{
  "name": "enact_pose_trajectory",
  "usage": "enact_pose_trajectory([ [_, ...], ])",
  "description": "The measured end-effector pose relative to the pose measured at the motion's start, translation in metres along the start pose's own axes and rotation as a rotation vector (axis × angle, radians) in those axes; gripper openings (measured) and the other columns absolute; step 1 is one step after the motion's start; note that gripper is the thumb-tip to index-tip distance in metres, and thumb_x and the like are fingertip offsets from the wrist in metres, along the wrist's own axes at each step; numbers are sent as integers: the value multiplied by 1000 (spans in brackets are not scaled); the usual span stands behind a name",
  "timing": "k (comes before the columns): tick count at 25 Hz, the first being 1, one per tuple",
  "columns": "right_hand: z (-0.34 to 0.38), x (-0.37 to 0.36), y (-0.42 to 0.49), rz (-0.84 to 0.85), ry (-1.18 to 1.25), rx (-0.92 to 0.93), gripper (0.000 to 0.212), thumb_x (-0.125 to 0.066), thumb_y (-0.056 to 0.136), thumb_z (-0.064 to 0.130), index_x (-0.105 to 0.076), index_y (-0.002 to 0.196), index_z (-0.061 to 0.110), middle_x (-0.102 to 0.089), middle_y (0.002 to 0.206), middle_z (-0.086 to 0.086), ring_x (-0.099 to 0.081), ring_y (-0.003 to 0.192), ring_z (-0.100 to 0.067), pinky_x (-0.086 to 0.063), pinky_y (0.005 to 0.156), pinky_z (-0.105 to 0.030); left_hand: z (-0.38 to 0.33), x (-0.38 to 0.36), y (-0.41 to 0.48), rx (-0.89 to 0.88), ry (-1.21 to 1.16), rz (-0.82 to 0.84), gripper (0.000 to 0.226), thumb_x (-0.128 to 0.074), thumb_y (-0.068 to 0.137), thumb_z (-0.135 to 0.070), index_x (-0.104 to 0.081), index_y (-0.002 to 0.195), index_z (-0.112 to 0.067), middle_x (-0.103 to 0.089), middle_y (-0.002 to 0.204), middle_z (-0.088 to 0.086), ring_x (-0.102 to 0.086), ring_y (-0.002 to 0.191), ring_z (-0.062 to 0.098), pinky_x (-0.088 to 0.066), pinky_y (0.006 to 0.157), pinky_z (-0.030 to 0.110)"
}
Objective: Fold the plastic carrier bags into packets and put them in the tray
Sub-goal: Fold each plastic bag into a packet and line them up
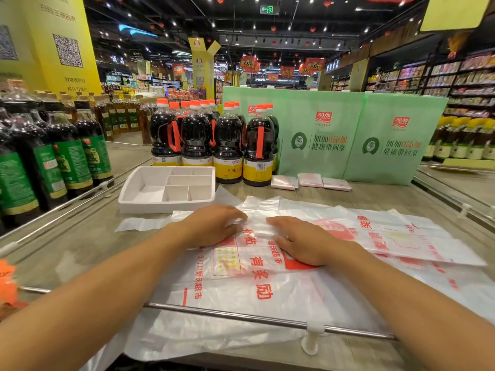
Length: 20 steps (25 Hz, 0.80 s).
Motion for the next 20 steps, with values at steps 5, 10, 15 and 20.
enact_pose_trajectory([
  [5, -2, 6, -4, 7, -53, -37, 62, -48, 103, 32, -24, 161, 31, -36, 163, 3, -39, 145, -20, -37, 115, -37, -2, 4, -1, 9, 15, -23, 42, -57, 100, -23, -57, 141, -32, -59, 142, -7, -57, 124, 15, -50, 103, 34],
  [10, -6, -1, -10, 60, 13, -31, 58, -39, 106, 29, -21, 162, 30, -23, 168, 6, -26, 152, -16, -24, 124, -35, 8, 12, -1, 24, -3, -92, 32, -60, 100, -15, -69, 128, -27, -69, 127, -6, -64, 112, 15, -52, 93, 29],
  [15, -6, -9, -10, 119, -13, -13, 61, -32, 109, 44, -9, 164, 29, -3, 171, 6, -4, 157, -11, -3, 127, -32, 24, 22, -7, 79, 5, -207, 22, -60, 101, -20, -74, 116, -29, -74, 112, -11, -68, 101, 15, -56, 80, 35],
  [20, -18, -13, -11, 189, -12, -105, 72, -25, 105, 60, 2, 164, 26, 11, 171, 2, 10, 157, -17, 2, 128, -42, 15, 42, -2, 163, 16, -312, 20, -62, 101, -23, -74, 116, -29, -73, 114, -10, -67, 103, 16, -58, 77, 38],
])
Point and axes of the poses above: each hand's wrist, its own y-axis towards the middle knuckle, its own x-axis out of the back of the hand, z = x × y, the point moved 9 cm from there along y, towards the middle knuckle
